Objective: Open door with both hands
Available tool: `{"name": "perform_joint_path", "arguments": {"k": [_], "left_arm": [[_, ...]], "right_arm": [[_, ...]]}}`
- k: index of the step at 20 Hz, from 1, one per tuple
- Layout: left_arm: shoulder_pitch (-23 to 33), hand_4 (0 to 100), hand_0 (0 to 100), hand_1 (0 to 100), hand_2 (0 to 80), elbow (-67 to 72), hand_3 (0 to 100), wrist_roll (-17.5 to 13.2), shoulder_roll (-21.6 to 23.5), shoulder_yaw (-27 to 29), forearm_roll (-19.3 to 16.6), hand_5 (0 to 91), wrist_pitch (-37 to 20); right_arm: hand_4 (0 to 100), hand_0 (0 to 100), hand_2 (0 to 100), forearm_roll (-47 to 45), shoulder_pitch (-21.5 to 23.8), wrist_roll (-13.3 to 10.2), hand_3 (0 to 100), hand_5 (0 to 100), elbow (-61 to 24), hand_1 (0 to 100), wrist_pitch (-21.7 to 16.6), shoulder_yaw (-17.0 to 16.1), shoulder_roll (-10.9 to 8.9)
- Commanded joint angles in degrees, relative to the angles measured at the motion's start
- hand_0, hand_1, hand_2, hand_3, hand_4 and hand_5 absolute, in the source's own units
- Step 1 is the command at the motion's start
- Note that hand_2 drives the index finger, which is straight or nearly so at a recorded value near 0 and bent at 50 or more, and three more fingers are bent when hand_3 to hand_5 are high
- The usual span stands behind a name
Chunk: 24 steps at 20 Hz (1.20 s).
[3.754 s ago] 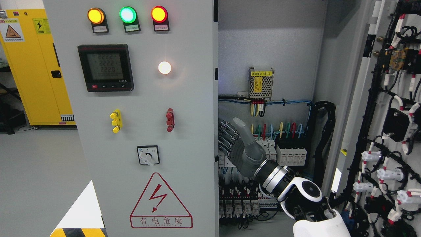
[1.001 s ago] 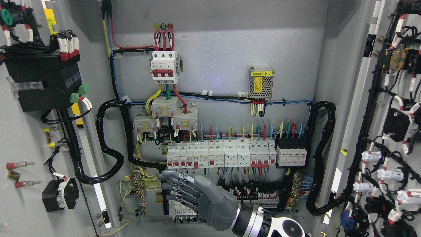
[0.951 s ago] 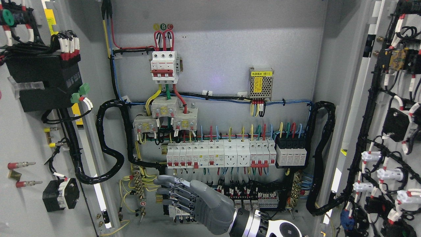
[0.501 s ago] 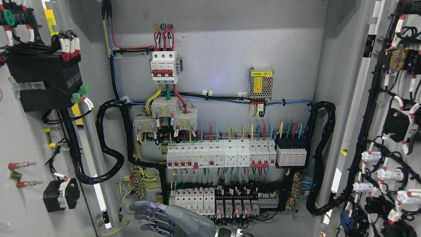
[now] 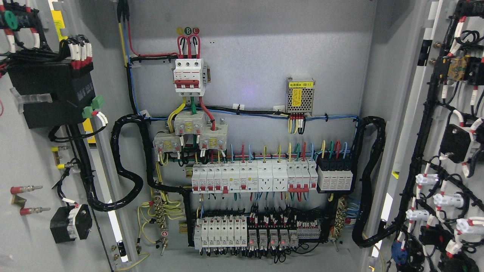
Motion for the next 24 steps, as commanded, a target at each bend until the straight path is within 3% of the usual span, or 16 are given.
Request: {"name": "perform_joint_path", "arguments": {"k": [1,8,17,21,24], "left_arm": [[0.0,0,37,16,0.0,0.0,0,-0.3,0.0,-0.1,0.0,0.0,0.3],[0.0,0,37,16,0.0,0.1,0,-0.3,0.0,0.0,0.0,0.0,0.3],[0.0,0,37,16,0.0,0.0,0,-0.3,0.0,0.0,-0.1,0.0,0.3],[0.0,0,37,16,0.0,0.0,0,-0.3,0.0,0.0,0.0,0.0,0.3],[0.0,0,37,16,0.0,0.0,0,-0.3,0.0,0.0,0.0,0.0,0.4]], "right_arm": [[0,21,0,0.2,-0.4,-0.1,0,0,1.3,7,0.2,5.7,4.13],[0,21,0,0.1,-2.5,-0.2,0,0,3.5,6,-0.4,5.7,4.22],[0,22,0,0.0,-4.1,-0.4,0,0,3.9,6,-0.5,8.8,4.31],[0,22,0,-0.2,-4.2,-3.8,0,0,3.9,6,-0.5,9.2,4.31],[0,22,0,-0.3,-4.2,-4.2,0,0,3.9,6,-0.5,9.2,4.31]]}}
